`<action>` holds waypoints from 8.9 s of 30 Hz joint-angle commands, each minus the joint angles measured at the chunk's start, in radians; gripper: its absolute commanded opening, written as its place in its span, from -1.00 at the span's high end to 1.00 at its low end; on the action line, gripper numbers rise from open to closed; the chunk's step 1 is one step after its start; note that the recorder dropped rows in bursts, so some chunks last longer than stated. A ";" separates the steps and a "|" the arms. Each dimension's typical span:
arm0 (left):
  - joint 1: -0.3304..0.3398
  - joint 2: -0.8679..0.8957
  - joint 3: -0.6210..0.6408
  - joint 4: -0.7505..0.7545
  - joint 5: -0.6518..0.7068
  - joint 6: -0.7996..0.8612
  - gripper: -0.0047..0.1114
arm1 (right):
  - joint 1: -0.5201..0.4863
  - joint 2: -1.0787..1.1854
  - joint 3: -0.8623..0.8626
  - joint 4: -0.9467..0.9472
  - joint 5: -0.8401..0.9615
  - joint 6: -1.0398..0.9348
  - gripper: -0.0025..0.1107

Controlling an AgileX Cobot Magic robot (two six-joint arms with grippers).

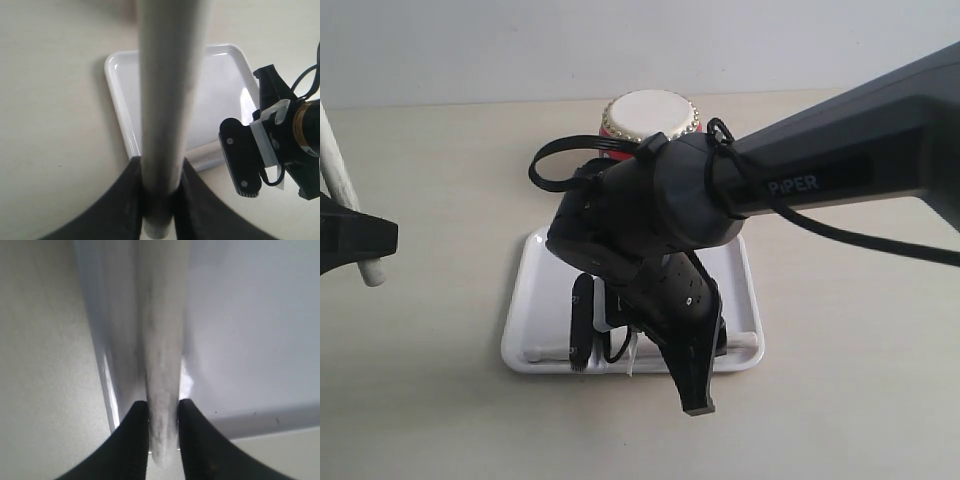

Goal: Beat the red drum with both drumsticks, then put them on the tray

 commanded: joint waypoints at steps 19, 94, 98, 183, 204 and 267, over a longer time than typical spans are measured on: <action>0.003 0.134 0.005 -0.279 0.043 0.253 0.92 | -0.017 -0.336 -0.008 0.093 0.058 0.215 0.48; 0.289 0.291 0.005 -0.955 0.418 0.891 0.92 | -0.360 -0.411 -0.108 0.473 -0.276 0.206 0.96; 0.344 0.278 0.005 -0.955 0.408 0.887 0.92 | -0.219 -0.288 -0.108 0.368 -0.161 0.090 0.96; 0.339 -0.494 0.299 -1.057 -0.260 0.866 0.92 | -0.099 -1.340 0.640 0.057 -0.467 0.715 0.96; 0.284 -0.971 0.517 -0.818 -0.331 0.911 0.92 | -0.099 -1.340 0.640 0.067 -0.471 0.715 0.96; 0.284 -0.971 0.591 0.590 -0.525 -0.427 0.92 | -0.099 -1.340 0.640 0.079 -0.467 0.715 0.96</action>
